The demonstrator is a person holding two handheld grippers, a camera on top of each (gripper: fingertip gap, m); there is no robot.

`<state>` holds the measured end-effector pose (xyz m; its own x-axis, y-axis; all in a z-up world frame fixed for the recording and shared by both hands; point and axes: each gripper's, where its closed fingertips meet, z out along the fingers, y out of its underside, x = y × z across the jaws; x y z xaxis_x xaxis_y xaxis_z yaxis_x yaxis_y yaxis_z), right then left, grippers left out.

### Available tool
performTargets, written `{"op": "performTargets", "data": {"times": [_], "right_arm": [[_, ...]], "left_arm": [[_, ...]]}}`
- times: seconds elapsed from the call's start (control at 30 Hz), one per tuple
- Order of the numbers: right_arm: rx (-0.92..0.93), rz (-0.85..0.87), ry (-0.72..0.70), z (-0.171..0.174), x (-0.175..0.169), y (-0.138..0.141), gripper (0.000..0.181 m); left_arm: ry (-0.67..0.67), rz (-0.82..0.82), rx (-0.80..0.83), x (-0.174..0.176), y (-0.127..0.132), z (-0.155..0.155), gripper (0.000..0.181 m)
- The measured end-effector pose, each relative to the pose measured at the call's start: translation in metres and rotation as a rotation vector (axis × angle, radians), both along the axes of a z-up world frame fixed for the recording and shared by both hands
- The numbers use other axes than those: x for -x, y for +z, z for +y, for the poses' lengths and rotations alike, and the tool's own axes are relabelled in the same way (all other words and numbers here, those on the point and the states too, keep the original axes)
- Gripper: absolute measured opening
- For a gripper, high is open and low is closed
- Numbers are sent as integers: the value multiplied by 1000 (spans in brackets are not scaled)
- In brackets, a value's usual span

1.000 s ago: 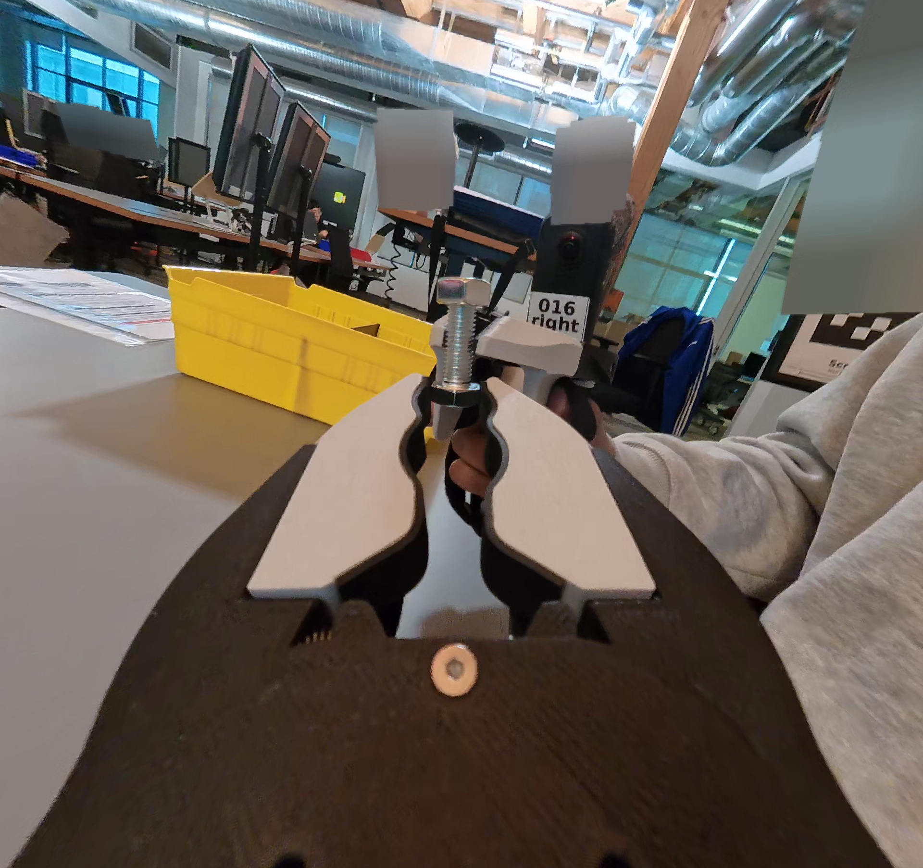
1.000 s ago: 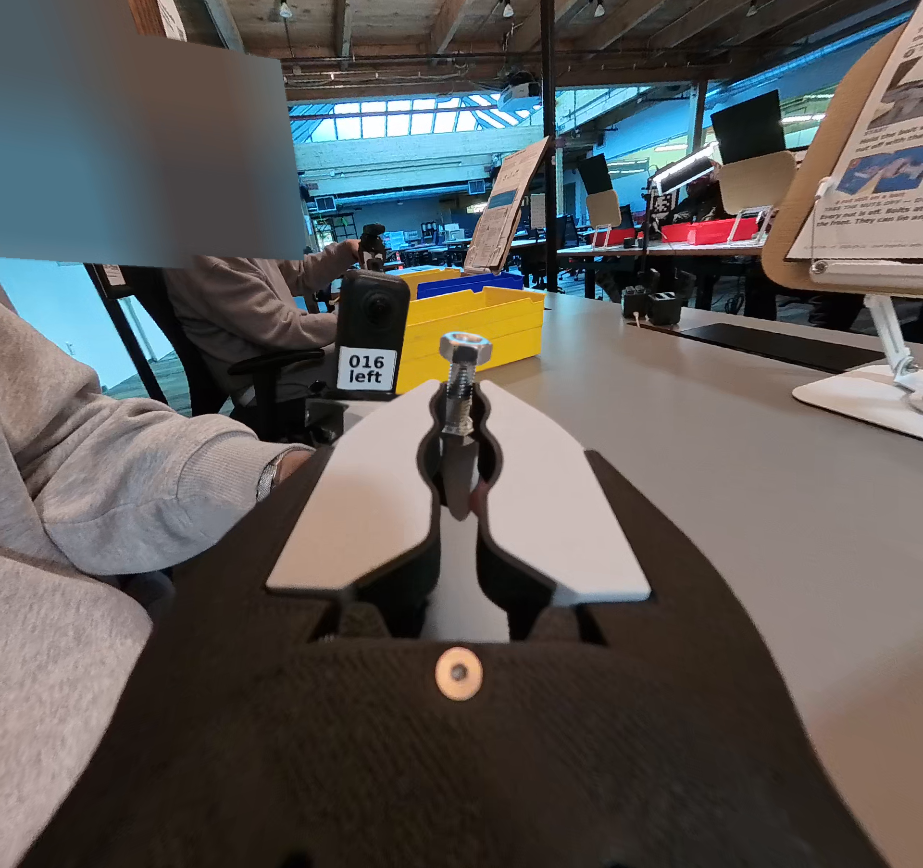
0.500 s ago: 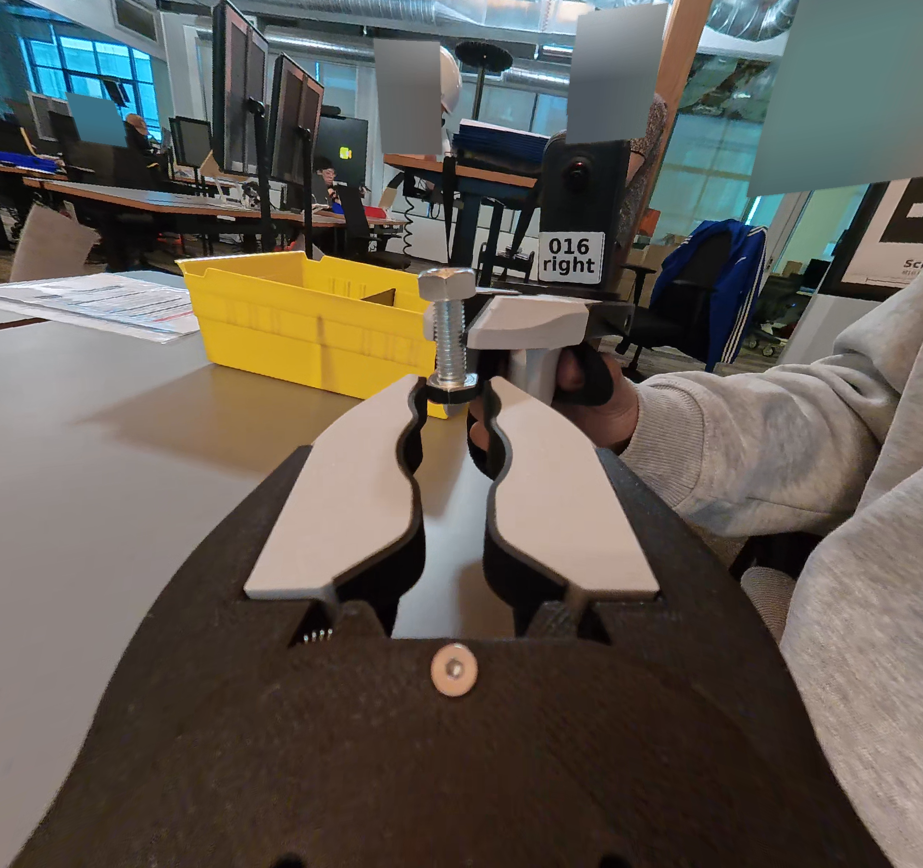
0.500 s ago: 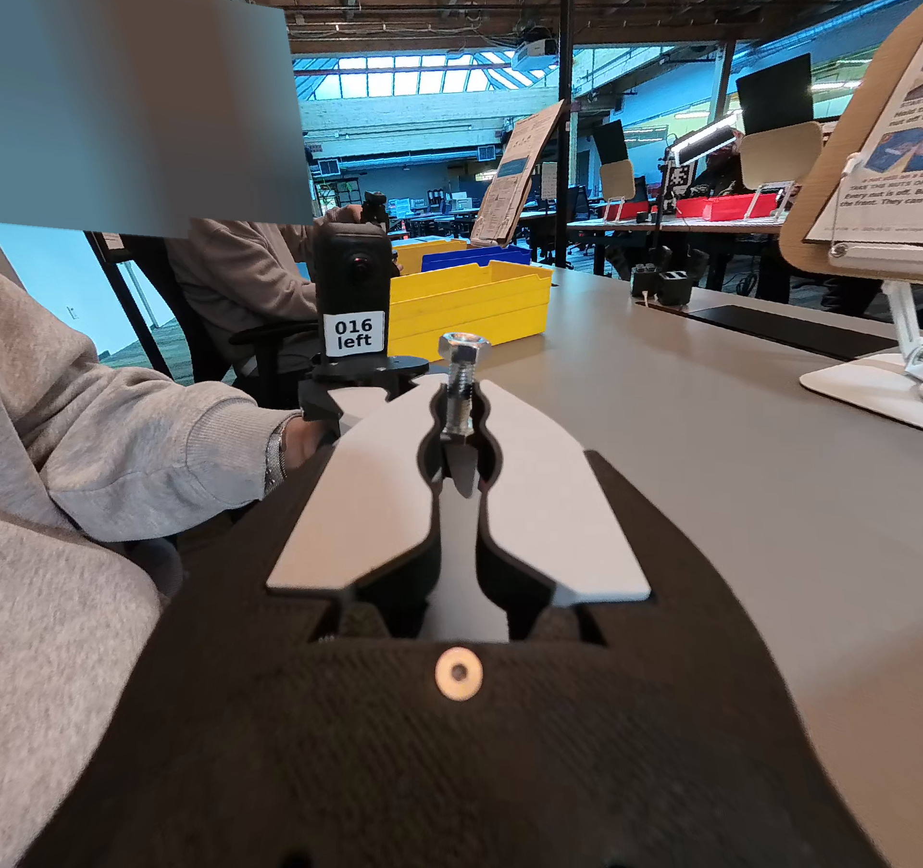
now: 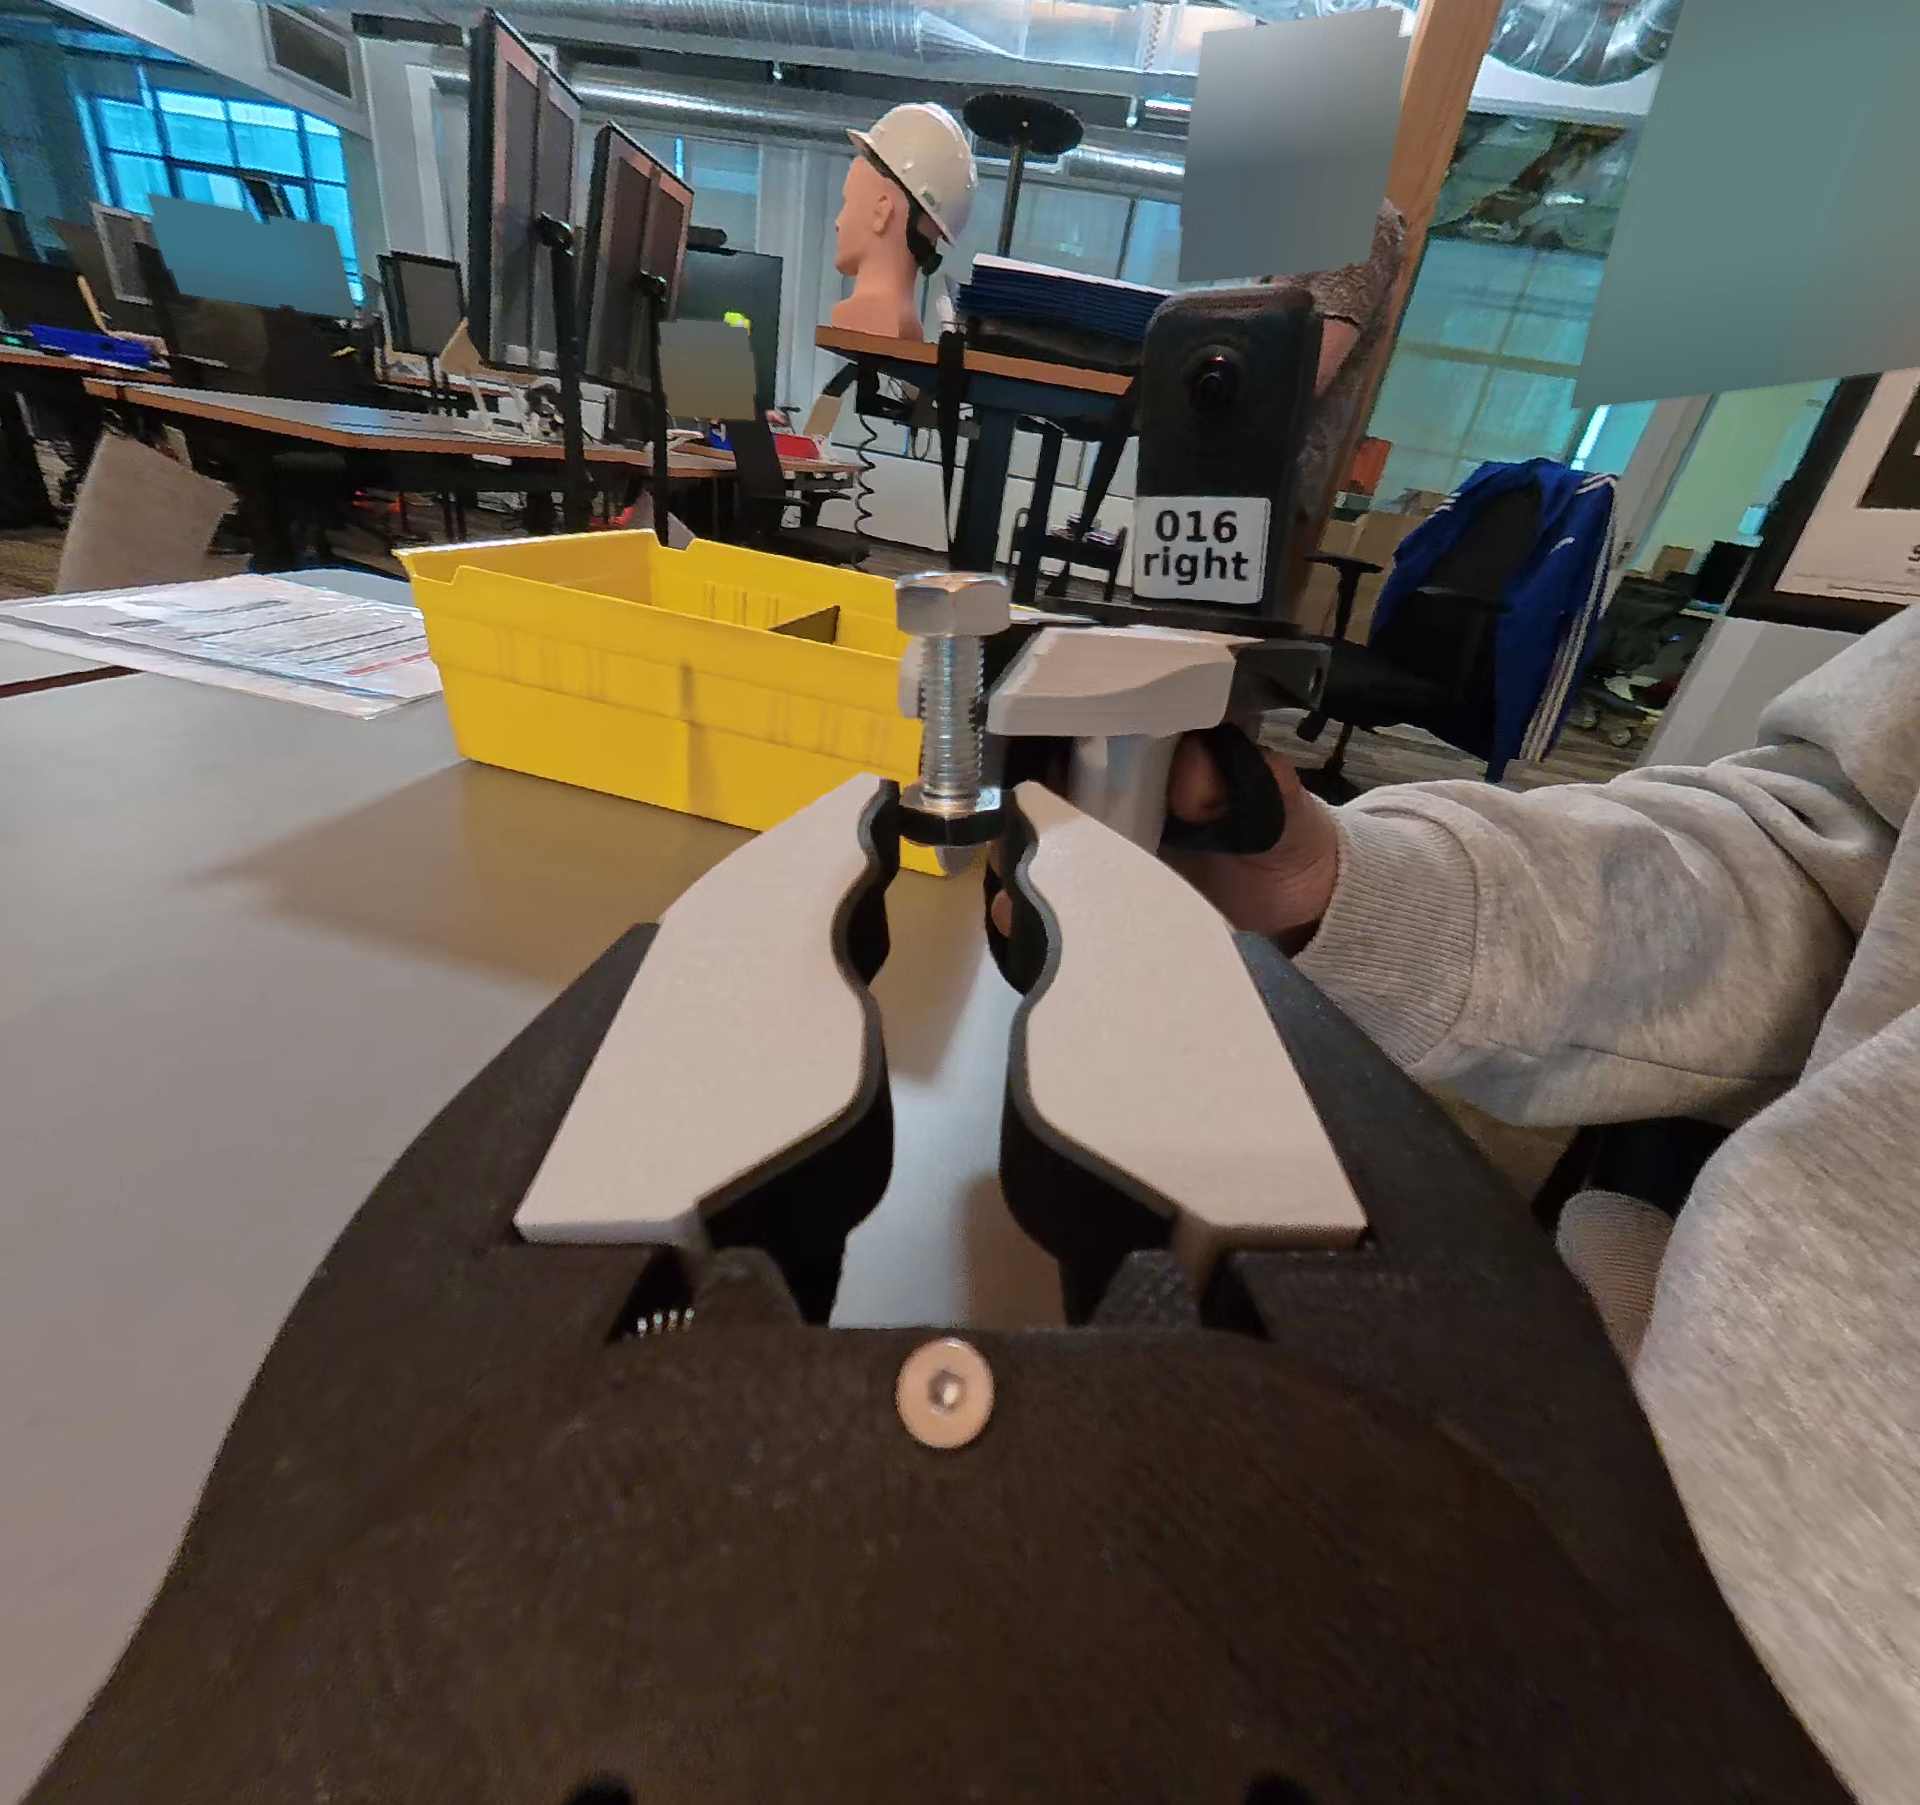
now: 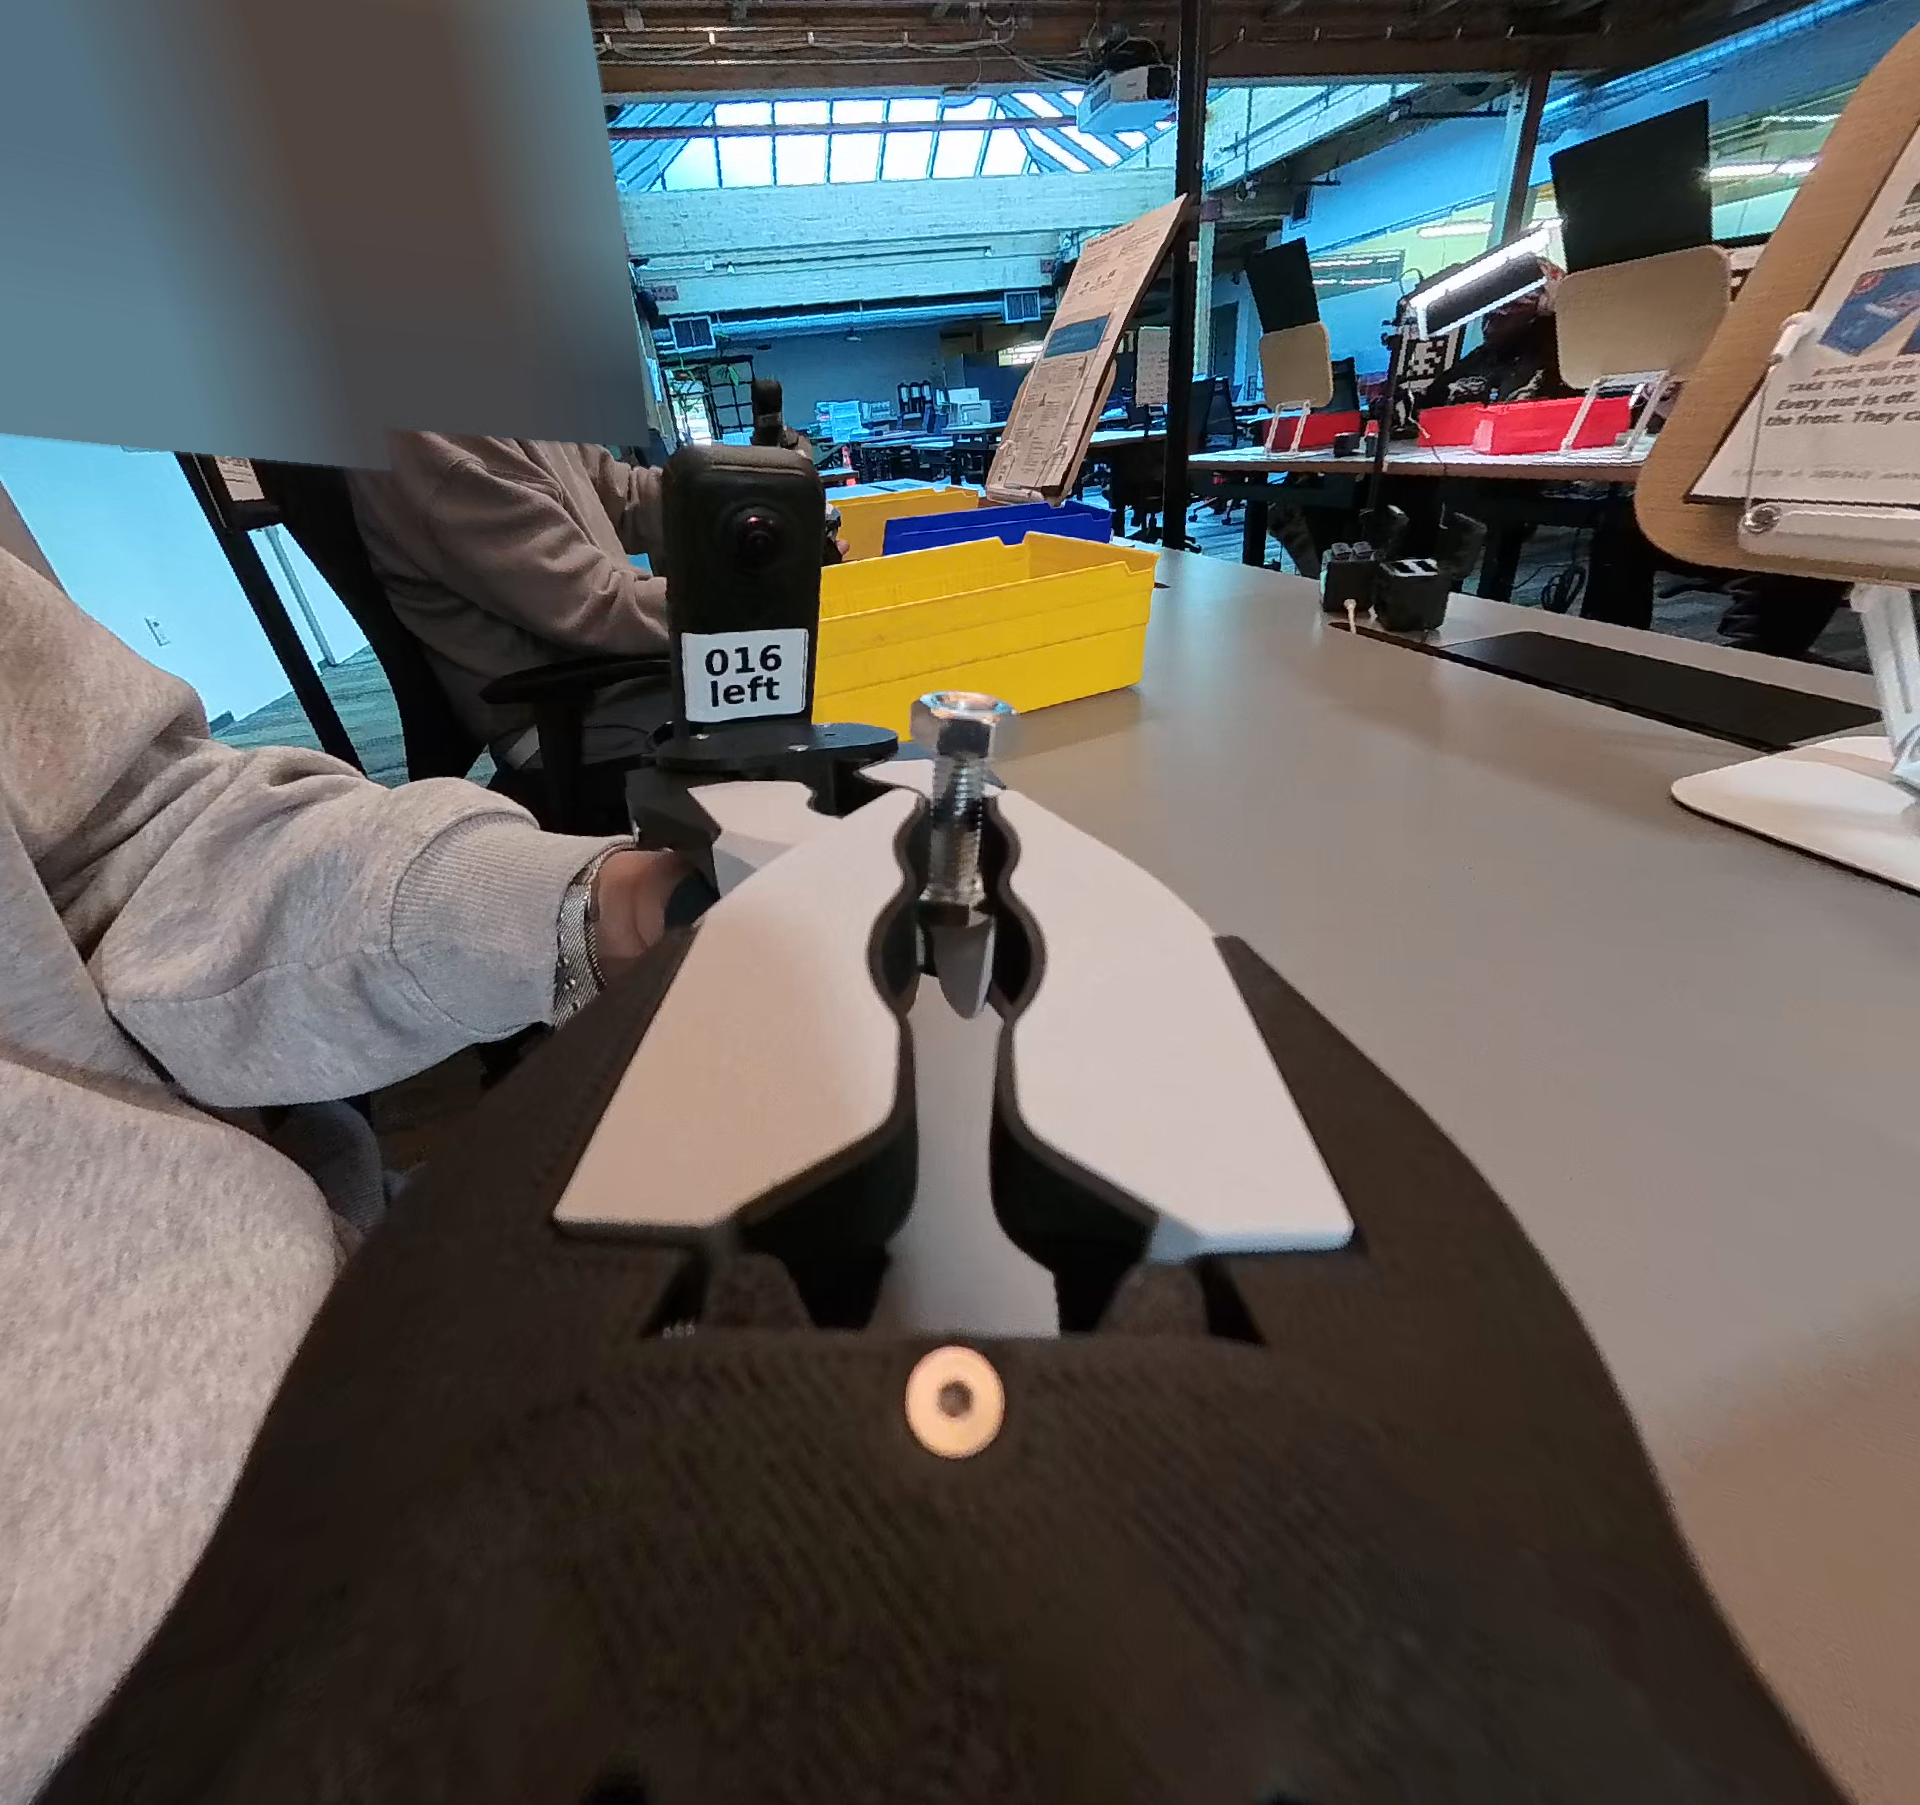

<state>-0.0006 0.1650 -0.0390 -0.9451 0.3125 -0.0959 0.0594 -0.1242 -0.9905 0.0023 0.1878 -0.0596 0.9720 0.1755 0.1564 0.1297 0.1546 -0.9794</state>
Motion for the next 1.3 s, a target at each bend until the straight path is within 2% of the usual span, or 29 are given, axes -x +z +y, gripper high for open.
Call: {"op": "performTargets", "data": {"times": [0.43,0.83,1.17,1.3], "right_arm": [[99,15,-19,7,0,14,17],[135,-9,-69,19,10,17,11],[126,24,-25,9,-2,20,16],[154,-16,-81,19,10,19,11]], "left_arm": [[34,1,-18,2,1,1,18],[34,-11,-65,4,7,-3,19],[14,3,-57,-1,6,0,19],[18,0,-62,0,7,-1,19]]}}
